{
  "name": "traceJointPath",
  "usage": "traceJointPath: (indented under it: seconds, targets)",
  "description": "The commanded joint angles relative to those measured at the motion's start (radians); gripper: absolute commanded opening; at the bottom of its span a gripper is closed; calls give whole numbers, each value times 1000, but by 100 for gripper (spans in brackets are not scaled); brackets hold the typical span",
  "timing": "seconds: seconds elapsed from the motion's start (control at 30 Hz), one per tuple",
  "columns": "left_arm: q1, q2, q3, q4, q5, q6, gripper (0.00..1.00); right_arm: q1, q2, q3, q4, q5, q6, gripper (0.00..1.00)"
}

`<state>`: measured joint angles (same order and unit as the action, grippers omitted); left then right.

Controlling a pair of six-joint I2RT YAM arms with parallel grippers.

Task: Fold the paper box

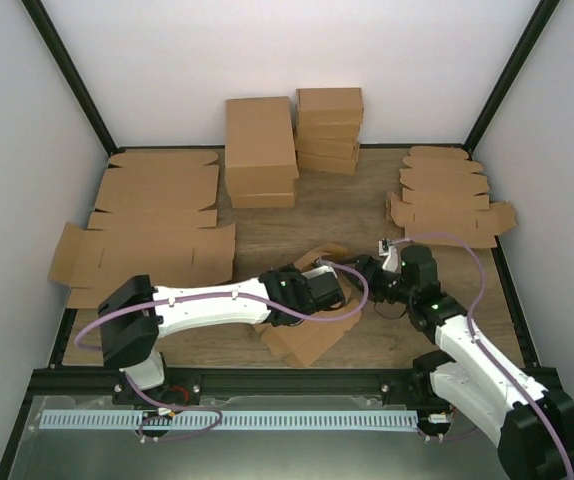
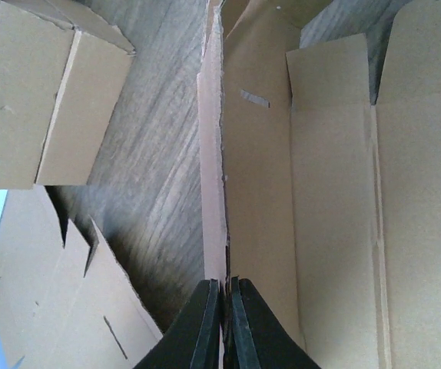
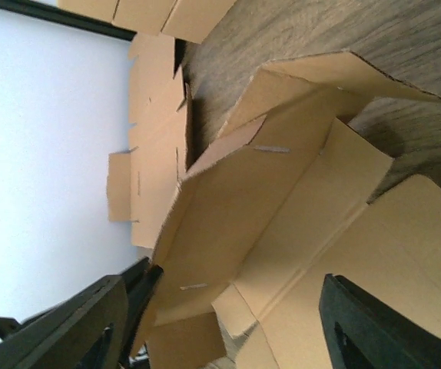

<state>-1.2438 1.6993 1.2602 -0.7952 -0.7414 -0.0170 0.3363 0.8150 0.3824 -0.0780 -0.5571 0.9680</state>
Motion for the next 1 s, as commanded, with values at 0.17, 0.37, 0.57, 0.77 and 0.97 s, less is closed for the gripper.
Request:
traceJointPath:
  seconds: [0.17, 0.37, 0.57, 0.77, 0.97]
  targets:
    - [-6, 37, -35, 30, 45, -36, 8, 40, 113, -37, 348, -15, 245, 67]
    - [-12, 45, -34, 32, 52, -55, 8, 86, 254, 26, 405, -23, 239, 61]
    - [-35, 53, -38, 34, 23, -70, 8, 104, 321, 20, 464, -15, 260, 55]
    - [-58, 69, -32, 38, -16, -69, 8, 123, 398, 48, 492, -34, 261, 54]
    - [-64, 70, -22, 37, -26, -67, 8, 135, 443, 58, 502, -46, 262, 49]
